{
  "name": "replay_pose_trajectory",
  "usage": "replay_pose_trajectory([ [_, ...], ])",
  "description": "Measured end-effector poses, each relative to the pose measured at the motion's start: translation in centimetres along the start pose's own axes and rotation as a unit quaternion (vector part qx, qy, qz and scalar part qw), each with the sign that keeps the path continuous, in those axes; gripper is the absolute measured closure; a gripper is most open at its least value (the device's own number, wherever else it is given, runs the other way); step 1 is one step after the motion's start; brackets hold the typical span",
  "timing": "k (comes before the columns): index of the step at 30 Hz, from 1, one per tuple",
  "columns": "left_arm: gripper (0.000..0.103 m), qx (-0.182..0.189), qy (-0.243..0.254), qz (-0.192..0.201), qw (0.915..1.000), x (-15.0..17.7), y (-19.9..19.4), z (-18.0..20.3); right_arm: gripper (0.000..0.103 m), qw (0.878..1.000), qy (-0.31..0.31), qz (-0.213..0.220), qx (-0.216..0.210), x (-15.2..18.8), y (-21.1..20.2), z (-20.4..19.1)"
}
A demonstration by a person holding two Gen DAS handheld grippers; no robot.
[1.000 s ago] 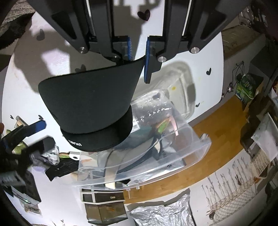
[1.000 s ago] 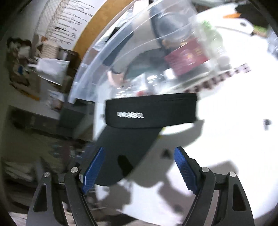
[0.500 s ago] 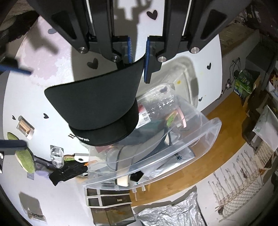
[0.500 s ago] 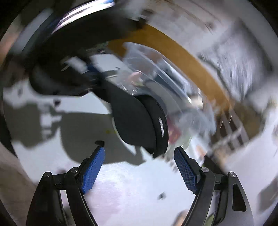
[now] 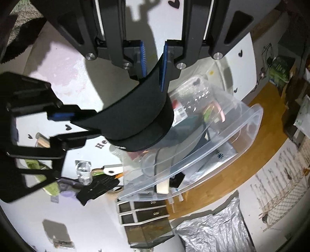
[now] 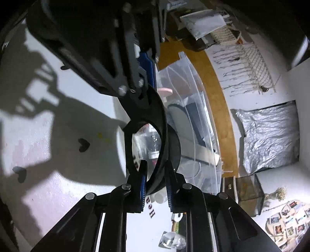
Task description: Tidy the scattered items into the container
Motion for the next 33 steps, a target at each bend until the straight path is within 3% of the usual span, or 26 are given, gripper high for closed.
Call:
replay_pose_trajectory([
  [3,0.085,-0.004,0.058,0.014,0.9982,0.0,0.5,0.7,0.086,1.000,0.006,-0.006,-0.002,0.3,0.8,0.8],
  [7,0.085,0.014,0.081,0.015,0.9965,0.2,1.5,0.9,0.087,1.000,0.006,-0.011,-0.004,0.4,0.7,0.6],
  [8,0.085,0.018,0.081,0.015,0.9964,0.1,1.6,0.9,0.087,1.000,0.006,-0.013,-0.005,0.4,0.6,0.6],
  [10,0.096,0.023,0.074,0.017,0.9968,-0.4,1.7,0.5,0.088,1.000,0.006,-0.018,-0.006,0.6,0.6,0.7],
  [13,0.098,0.040,0.056,0.025,0.9973,-1.8,1.1,-0.1,0.090,1.000,0.003,-0.023,0.003,0.4,-0.1,1.8],
  [18,0.098,0.051,0.078,0.062,0.9937,-4.8,-2.3,-0.1,0.092,0.999,-0.001,-0.022,0.026,-0.6,-3.1,5.3],
  [25,0.097,0.001,0.129,0.150,0.9804,-10.3,-8.0,-2.2,0.092,0.994,-0.047,-0.002,0.095,-3.8,-7.3,10.8],
  [28,0.096,-0.021,0.141,0.180,0.9732,-12.5,-9.6,-4.0,0.092,0.988,-0.072,0.012,0.138,-5.6,-7.8,13.7],
  [33,0.094,-0.057,0.154,0.213,0.9632,-14.3,-11.2,-7.3,0.092,0.980,-0.085,0.033,0.176,-8.2,-7.2,17.4],
])
Point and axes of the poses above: each gripper's, at about its wrist camera, not at the fingertips, and y roughly the way its jaws point, z to its right, x to its underside, the point moved 4 cm from there along y, roughly the way its jaws point, and after that the axes turned 13 degrees about z, right-handed, at the moved point
